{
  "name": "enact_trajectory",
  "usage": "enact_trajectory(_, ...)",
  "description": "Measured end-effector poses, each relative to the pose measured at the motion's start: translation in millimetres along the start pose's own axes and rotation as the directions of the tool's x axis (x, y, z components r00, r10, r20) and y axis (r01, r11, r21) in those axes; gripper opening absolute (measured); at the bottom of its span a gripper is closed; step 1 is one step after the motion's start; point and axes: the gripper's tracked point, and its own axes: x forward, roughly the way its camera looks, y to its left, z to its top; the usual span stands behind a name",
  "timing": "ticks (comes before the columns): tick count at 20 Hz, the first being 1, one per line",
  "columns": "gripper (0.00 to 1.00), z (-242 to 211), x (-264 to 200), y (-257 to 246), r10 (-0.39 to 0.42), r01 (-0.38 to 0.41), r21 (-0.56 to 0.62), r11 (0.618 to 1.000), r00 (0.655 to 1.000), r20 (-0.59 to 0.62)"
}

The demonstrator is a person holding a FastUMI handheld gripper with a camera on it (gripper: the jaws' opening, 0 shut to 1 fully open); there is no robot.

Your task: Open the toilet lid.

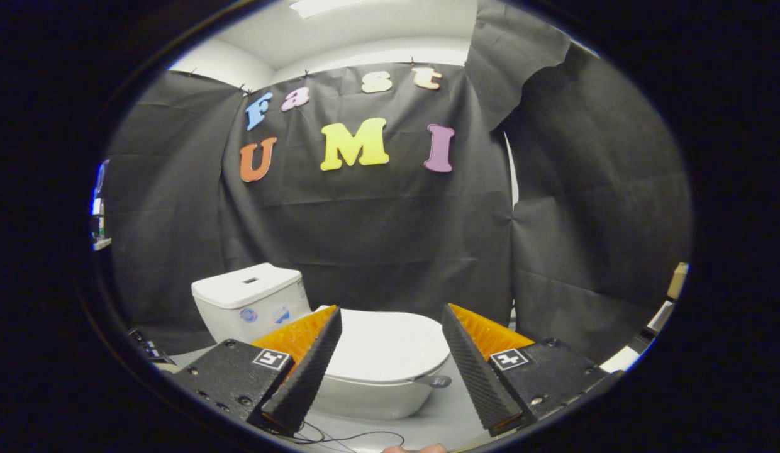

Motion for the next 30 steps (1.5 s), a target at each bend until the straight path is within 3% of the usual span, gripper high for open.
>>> enact_trajectory(5, 1.0, -22.6, 15.8, -21.8, -0.036, 0.038, 0.019, 0.999, 0.997, -0.064)
enact_trajectory(10, 1.0, -50.9, 44.5, -51.1, -0.084, 0.118, 0.146, 0.982, 0.972, -0.217)
enact_trajectory(13, 1.0, -79.8, 66.5, -62.0, -0.058, 0.12, 0.155, 0.981, 0.932, -0.358)
enact_trajectory(19, 1.0, -140.8, 102.5, -74.6, 0.017, 0.136, 0.222, 0.966, 0.818, -0.575)
enact_trajectory(22, 0.99, -176.3, 110.4, -92.3, 0.007, 0.168, 0.211, 0.963, 0.765, -0.643)
enact_trajectory(26, 0.97, -207.5, 115.6, -99.9, 0.051, 0.228, 0.294, 0.928, 0.706, -0.707)
enact_trajectory(30, 0.95, -228.0, 121.9, -101.7, 0.113, 0.251, 0.376, 0.892, 0.682, -0.723)
